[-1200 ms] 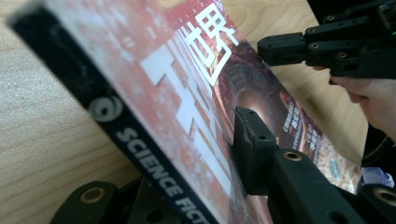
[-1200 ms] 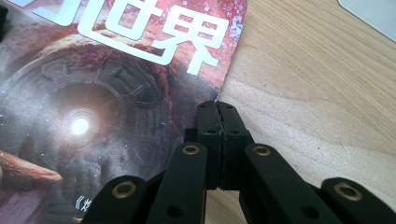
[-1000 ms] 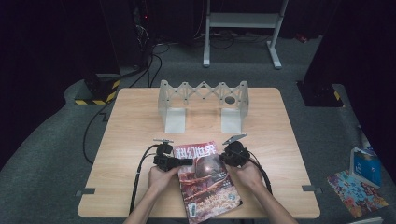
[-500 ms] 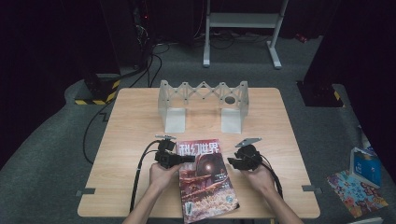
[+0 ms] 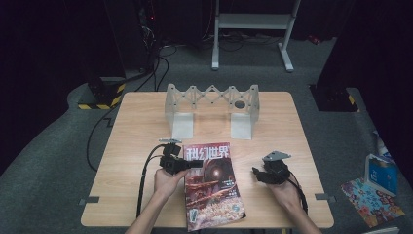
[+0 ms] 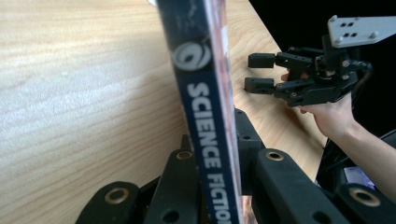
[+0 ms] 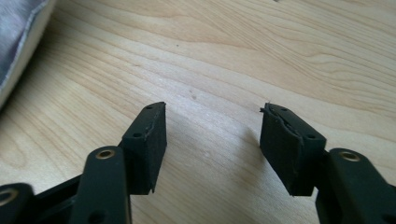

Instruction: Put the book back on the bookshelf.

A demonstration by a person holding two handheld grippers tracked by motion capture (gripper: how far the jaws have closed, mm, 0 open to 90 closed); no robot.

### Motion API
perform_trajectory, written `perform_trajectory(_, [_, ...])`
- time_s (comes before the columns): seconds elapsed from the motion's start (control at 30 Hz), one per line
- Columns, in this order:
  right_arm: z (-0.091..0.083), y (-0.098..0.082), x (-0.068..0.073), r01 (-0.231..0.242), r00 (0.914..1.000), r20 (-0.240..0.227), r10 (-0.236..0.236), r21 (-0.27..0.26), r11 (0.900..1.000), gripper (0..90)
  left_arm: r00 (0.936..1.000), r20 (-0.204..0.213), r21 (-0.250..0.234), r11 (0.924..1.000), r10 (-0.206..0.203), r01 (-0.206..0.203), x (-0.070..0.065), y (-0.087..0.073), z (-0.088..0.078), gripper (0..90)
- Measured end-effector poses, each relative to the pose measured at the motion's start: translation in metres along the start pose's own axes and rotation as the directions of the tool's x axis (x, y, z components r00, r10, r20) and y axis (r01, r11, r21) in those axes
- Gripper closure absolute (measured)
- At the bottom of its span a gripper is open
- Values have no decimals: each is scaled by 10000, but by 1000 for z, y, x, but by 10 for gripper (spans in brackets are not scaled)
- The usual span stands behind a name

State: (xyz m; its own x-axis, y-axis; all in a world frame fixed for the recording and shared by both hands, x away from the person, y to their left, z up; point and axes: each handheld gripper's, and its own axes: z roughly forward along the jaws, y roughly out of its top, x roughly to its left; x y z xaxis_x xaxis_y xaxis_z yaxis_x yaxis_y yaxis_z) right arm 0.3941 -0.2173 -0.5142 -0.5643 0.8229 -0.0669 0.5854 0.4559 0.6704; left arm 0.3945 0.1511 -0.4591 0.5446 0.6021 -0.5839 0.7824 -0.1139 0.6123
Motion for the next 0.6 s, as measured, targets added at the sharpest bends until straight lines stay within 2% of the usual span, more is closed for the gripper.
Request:
perform_trajectory(0.17, [-2,-8,-4,-151,9993,347,165,-413,9990,355,9989,-52,-116,9989,456,-457,-10,5,-4,839])
perform_trajectory(0.23, [-1,-12,-6,-495,9984,233,508,-547,9973,349,9988,17,-139,9987,490,-489,-12,7,-5,839])
perform_trajectory(0.27, [-1,-13,-7,-810,9966,126,819,-579,9950,341,9987,30,-161,9986,512,-511,-12,8,-5,839])
perform_trajectory(0.3, [-1,-14,-8,-882,9960,109,890,-645,9940,328,9986,33,-179,9984,529,-529,-13,9,-6,839])
perform_trajectory(0.43, [0,-17,-8,-841,9963,122,854,-844,9929,313,9982,95,-259,9979,594,-592,-15,11,-8,839])
perform_trajectory(0.6, [2,-25,-8,-844,9963,46,861,-1522,9847,298,9978,55,-343,9972,665,-662,-17,15,-14,840])
